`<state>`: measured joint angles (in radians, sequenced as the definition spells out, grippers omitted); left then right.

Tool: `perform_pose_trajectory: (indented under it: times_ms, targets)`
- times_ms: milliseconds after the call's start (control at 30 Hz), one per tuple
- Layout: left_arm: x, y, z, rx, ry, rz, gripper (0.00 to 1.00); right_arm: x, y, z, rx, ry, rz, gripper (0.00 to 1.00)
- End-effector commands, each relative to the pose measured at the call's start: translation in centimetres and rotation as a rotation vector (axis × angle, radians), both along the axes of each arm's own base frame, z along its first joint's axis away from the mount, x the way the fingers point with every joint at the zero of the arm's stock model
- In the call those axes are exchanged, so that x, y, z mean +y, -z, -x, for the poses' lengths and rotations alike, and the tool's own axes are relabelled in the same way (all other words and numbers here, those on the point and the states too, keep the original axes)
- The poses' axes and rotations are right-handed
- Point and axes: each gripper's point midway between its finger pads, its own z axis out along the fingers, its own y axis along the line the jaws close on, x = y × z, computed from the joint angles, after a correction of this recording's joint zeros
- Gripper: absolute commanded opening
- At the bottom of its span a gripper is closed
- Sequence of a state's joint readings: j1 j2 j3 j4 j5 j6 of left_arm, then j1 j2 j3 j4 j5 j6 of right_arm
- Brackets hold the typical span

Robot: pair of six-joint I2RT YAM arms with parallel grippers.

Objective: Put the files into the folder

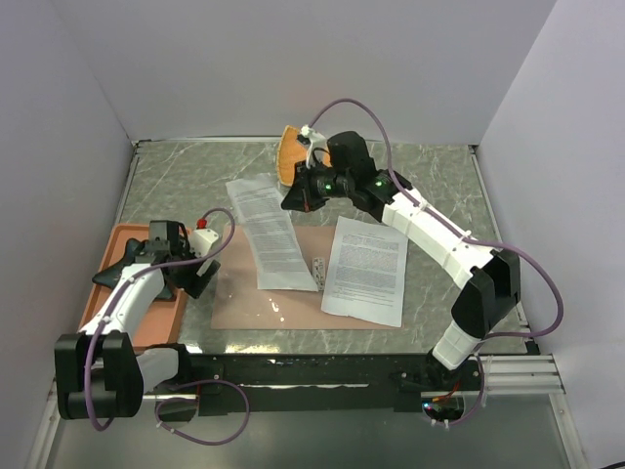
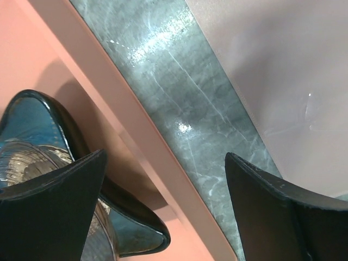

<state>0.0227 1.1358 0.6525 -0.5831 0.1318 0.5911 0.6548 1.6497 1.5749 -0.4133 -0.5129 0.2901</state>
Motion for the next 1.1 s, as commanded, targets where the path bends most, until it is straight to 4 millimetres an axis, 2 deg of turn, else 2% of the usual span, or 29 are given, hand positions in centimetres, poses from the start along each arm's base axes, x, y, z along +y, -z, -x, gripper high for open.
perform_pose_trajectory:
  times_ms: [0,200,400,533,667,867,967,1067]
  targets:
    - [0.1,-0.7,-0.7,-0.059,0.012,-0.005,0.96,-0.3,-3.8,0.2,-0.105,-0.024,-0.022,0.0]
    - [-0.2,-0.6,-0.2,-0.059,0.019,0.007,0.96,-0.6,-3.4,0.8,-0.168,-0.067,0.035,0.0]
    - [-1.2,-1.9,0.0,-0.099,0.048,0.053,0.96,-2.2,-1.7,-1.1,-0.249,0.041,0.142,0.0]
    - [-1.8,-3.2,-0.1,-0.136,0.061,0.081,0.96,-2.4,-1.8,-1.4,-0.267,0.063,0.145,0.0]
    - [-2.2,-3.4,0.1,-0.137,0.08,0.102,0.96,-2.5,-2.2,-1.5,-0.282,0.073,0.135,0.0]
    - [-2.7,-3.6,-0.1,-0.164,0.084,0.124,0.96,-2.7,-4.1,-1.7,-0.319,0.086,0.12,0.0]
    - [-2.9,-4.0,-0.4,-0.16,0.079,0.143,0.96,-2.1,-4.4,-1.3,-0.313,0.057,0.108,0.0]
    - [-3.0,-4.2,-0.7,-0.162,0.077,0.151,0.96,-1.1,-3.8,-0.4,-0.295,0.015,0.113,0.0]
